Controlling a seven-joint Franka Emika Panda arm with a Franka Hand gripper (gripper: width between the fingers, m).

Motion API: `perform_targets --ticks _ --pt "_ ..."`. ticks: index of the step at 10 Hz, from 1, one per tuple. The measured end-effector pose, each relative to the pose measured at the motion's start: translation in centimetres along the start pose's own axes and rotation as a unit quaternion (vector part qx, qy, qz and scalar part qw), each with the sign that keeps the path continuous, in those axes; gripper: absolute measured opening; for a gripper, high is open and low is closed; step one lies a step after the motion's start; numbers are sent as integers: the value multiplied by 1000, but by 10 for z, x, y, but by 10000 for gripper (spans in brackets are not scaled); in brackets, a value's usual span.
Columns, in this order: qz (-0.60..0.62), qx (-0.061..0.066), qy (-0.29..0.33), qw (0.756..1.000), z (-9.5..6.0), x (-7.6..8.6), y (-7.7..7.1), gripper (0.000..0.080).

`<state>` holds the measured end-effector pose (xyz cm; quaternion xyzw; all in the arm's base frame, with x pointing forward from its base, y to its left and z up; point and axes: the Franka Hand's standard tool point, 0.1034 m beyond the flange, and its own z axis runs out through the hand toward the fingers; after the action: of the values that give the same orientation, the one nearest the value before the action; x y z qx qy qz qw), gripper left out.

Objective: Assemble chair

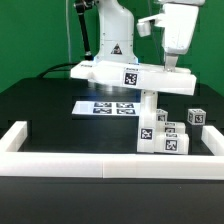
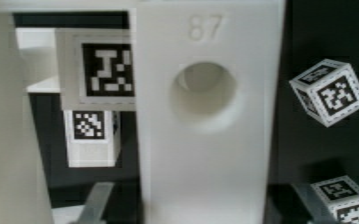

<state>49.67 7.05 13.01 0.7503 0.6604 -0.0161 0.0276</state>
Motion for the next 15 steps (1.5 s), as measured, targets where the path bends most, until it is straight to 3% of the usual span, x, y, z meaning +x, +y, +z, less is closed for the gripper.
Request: perform_targets --ticks 15 --pt "1 -5 2 1000 0 -1 -4 288"
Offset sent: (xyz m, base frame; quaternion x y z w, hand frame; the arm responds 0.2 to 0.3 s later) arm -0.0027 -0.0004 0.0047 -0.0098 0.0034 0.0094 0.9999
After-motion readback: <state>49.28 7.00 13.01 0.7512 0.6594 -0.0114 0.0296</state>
